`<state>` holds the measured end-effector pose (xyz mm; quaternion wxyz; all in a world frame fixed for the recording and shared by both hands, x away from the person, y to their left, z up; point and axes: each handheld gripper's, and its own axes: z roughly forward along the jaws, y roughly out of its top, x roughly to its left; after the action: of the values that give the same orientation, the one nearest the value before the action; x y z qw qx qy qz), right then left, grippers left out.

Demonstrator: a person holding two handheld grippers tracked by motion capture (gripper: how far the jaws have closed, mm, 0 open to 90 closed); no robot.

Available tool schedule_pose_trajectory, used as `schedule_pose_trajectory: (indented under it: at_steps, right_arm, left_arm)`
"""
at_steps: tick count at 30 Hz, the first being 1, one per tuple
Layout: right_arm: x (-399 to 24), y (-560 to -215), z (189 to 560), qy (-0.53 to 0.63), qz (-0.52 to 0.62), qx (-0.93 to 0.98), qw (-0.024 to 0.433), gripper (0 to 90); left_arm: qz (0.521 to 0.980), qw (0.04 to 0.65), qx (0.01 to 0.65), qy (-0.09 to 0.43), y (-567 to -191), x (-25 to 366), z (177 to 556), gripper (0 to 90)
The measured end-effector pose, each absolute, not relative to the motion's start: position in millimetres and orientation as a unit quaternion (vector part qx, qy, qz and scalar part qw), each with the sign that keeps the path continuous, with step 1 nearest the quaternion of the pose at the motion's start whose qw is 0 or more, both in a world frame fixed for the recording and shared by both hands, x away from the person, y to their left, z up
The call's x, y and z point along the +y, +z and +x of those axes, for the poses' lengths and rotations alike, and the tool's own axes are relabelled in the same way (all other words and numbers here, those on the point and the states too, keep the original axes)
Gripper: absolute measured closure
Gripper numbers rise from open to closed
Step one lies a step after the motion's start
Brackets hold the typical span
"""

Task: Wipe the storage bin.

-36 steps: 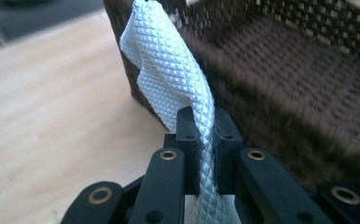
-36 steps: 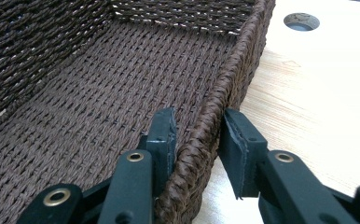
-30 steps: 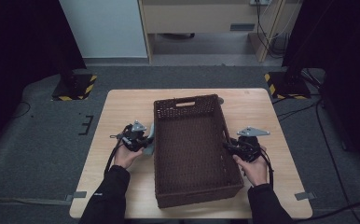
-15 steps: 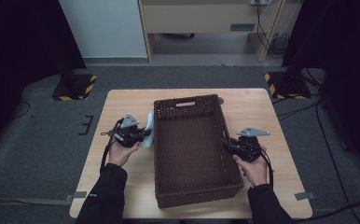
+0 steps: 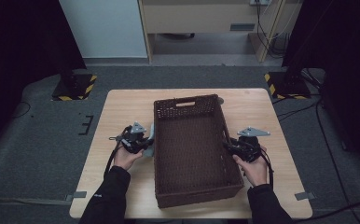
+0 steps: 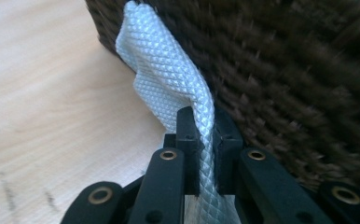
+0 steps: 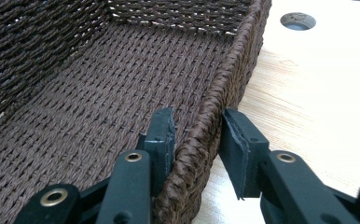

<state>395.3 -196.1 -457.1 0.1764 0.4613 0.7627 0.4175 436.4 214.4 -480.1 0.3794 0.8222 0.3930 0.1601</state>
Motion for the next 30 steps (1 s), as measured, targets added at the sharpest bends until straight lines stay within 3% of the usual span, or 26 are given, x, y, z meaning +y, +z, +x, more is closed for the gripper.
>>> schedule_pose_trajectory:
  at_steps: [11, 21, 30]
  right_arm:
    - [-197.7, -446.5, 390.8, 0.422, 0.445, 0.768, 0.183, 55.4]
    - [-190.4, -449.8, 391.9, 0.376, 0.457, 0.785, 0.181, 67.5]
    - [-181.7, -448.3, 390.3, 0.358, 0.471, 0.778, 0.212, 72.6]
  left_arm:
    - [0.815, 0.415, 0.365, 0.175, -449.5, 216.6, 412.8, 83.2]
    - [0.838, 0.372, 0.373, 0.142, -481.4, 214.2, 397.5, 83.2]
    - [0.826, 0.402, 0.358, 0.166, -458.4, 215.6, 399.7, 83.2]
